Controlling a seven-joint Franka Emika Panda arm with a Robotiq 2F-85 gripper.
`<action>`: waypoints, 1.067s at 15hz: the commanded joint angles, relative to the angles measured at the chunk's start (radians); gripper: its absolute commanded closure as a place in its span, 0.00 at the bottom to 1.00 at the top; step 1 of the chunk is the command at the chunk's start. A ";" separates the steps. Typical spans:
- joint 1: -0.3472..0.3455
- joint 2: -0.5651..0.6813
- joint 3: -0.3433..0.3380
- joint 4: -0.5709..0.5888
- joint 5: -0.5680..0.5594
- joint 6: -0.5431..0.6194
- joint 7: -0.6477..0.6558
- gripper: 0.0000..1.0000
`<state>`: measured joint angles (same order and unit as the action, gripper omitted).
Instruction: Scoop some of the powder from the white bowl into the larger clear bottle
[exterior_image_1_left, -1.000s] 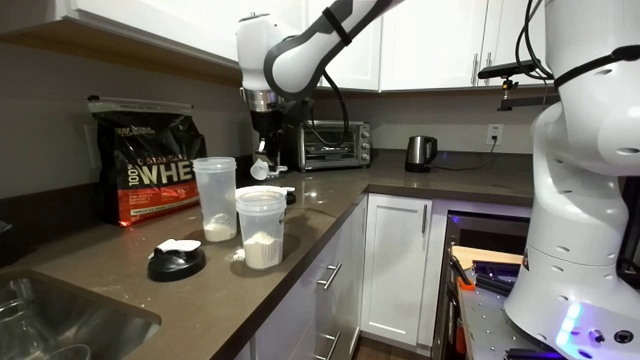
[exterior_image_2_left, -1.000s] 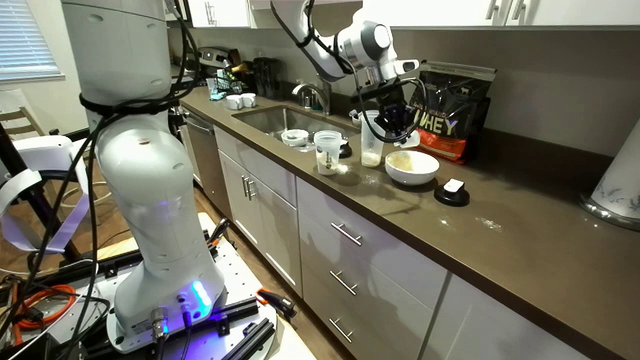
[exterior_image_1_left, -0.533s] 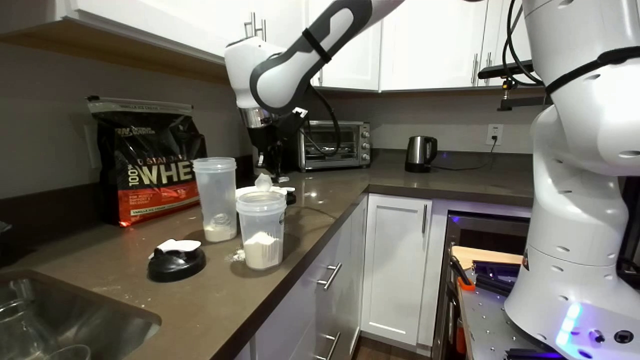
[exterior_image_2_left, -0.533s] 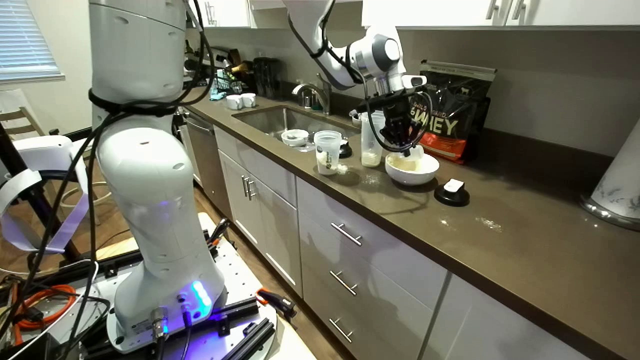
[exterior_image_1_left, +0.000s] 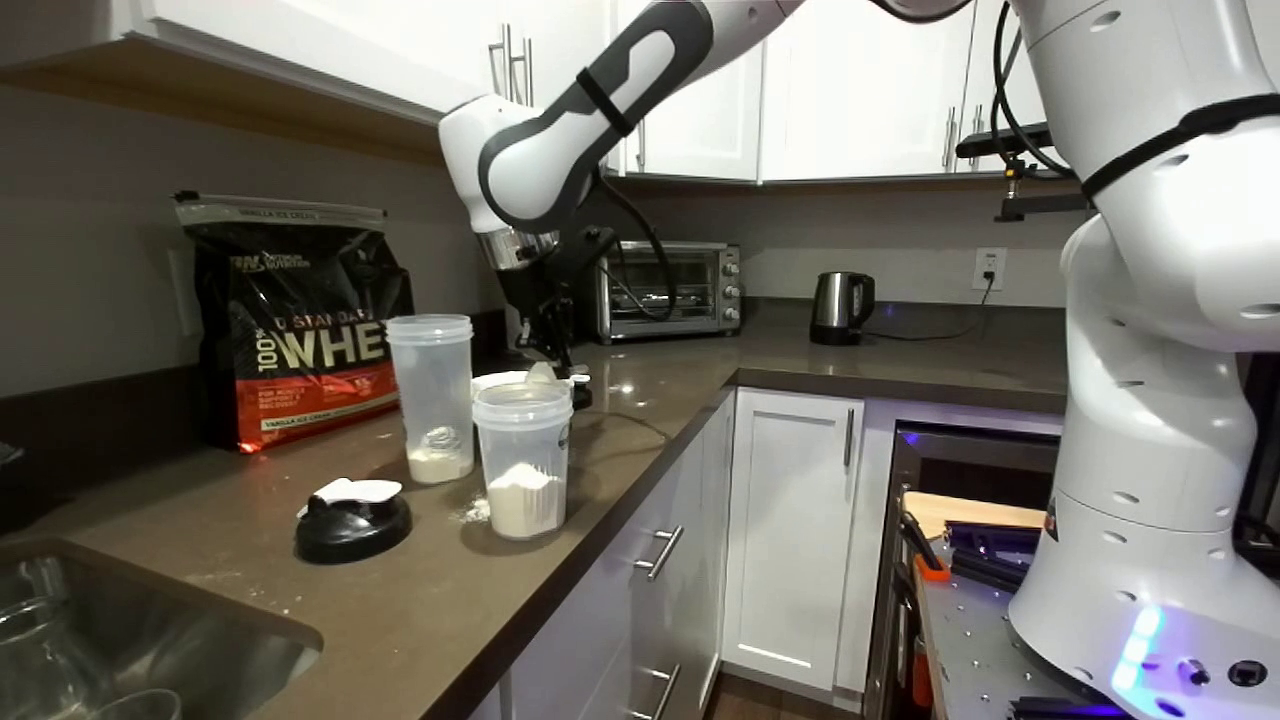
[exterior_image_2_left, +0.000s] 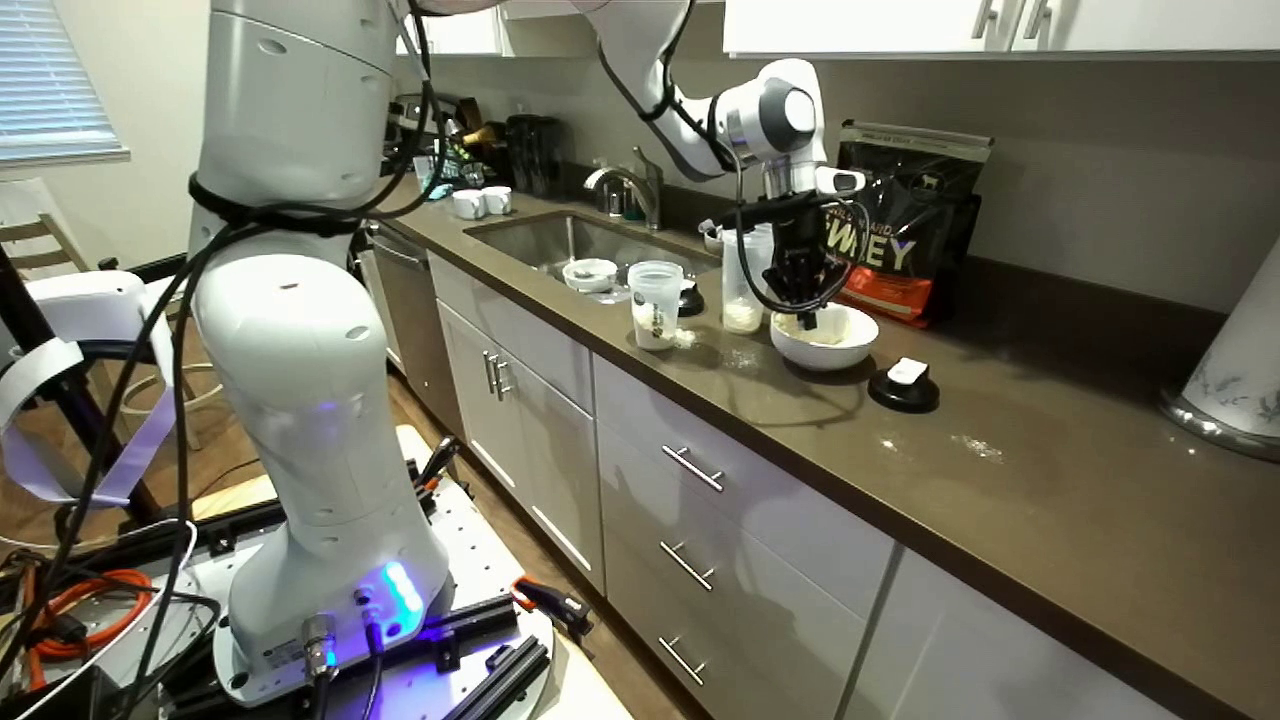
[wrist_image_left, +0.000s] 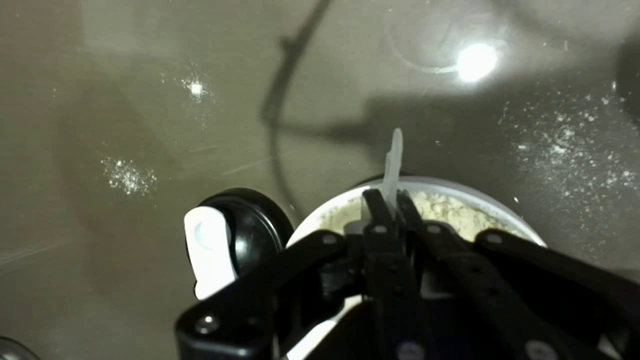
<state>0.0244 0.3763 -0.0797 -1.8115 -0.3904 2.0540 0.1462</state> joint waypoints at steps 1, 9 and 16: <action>-0.011 0.022 0.007 0.051 0.056 -0.082 -0.032 0.89; -0.020 -0.044 0.017 0.028 0.107 -0.086 -0.076 0.24; -0.031 -0.129 0.025 -0.011 0.168 -0.066 -0.137 0.00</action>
<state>0.0192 0.3051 -0.0725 -1.7783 -0.2692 1.9867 0.0646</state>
